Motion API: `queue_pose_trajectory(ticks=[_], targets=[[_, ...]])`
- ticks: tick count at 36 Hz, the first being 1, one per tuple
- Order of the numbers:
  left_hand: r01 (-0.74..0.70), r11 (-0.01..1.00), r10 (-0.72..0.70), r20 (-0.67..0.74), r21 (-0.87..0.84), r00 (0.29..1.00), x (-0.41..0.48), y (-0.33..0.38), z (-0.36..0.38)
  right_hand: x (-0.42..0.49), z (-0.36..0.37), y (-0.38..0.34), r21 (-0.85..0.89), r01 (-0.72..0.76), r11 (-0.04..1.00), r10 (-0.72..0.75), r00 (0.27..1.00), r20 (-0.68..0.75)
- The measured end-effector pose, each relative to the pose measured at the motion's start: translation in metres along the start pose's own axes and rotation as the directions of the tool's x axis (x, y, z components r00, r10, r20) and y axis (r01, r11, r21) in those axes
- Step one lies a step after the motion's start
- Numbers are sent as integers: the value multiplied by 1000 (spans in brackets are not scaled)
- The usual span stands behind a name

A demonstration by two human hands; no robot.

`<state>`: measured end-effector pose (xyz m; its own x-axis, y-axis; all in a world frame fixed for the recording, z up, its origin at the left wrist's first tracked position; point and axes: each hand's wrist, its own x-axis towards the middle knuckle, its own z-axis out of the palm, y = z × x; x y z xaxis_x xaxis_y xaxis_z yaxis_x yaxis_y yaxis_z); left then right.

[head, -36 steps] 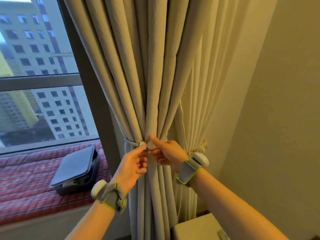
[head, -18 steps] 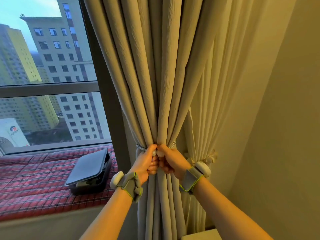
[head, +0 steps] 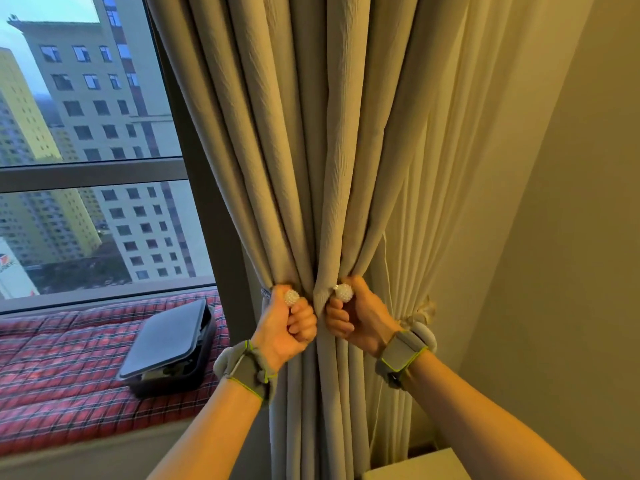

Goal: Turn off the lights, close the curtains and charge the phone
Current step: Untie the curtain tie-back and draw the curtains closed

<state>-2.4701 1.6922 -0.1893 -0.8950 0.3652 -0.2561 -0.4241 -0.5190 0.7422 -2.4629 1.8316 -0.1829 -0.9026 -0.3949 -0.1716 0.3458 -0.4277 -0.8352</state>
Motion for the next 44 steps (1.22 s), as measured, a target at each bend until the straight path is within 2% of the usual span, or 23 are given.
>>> queue_pose_trajectory(ticks=[4,8,11,13,17,19,21,22,24,26,27,28,30,32,34,39,42,44], targets=[[10,997,-3,-77,82,997,0,3,-8,1,-5,-1,-173,26,985,-43,995,-94],[75,985,-59,-105,158,993,-12,12,-25,-8,-19,-6,-347,-66,936,-12,976,-219],[71,984,-49,-135,160,990,-19,19,-37,-15,-27,-11,-417,-91,904,-37,957,-289],[19,995,-1,-183,99,983,-22,21,-42,-20,-32,-15,-443,-92,892,-73,937,-342],[-192,979,166,-289,-66,943,-26,16,-43,-27,-35,-21,-488,-120,865,-121,893,-434],[-192,981,177,-354,-7,918,-27,10,-38,-29,-35,-25,-529,-155,834,-144,865,-480],[-97,977,165,-392,188,905,-30,2,-33,-31,-34,-27,-575,-187,797,-160,852,-499],[-26,946,156,-385,323,909,-32,-3,-26,-33,-34,-29,-598,-199,777,-173,845,-506],[84,811,134,-324,579,937,-39,-12,-15,-35,-34,-32,-643,-233,729,-183,840,-511],[126,665,50,-211,736,976,-47,-19,-1,-37,-37,-36,-683,-273,677,-188,833,-520],[113,635,3,-149,764,989,-50,-22,7,-37,-38,-38,-695,-290,658,-191,829,-526],[91,636,-39,-86,766,996,-51,-25,15,-39,-41,-40,-700,-303,646,-198,819,-538],[50,698,-83,11,714,997,-50,-28,29,-45,-46,-46,-699,-301,649,-222,803,-552],[32,749,-90,53,662,995,-42,-30,38,-52,-51,-52,-697,-259,668,-268,791,-551],[28,761,-73,42,649,996,-31,-36,46,-61,-57,-61,-718,-213,663,-352,757,-550],[-42,825,119,-101,563,988,-7,-43,55,-80,-59,-82,-769,-90,633,-519,687,-508],[-103,800,218,-126,592,968,5,-52,62,-98,-60,-95,-796,-58,602,-563,676,-475],[-146,722,230,-36,676,972,7,-58,66,-107,-57,-102,-809,-61,584,-555,697,-454]])
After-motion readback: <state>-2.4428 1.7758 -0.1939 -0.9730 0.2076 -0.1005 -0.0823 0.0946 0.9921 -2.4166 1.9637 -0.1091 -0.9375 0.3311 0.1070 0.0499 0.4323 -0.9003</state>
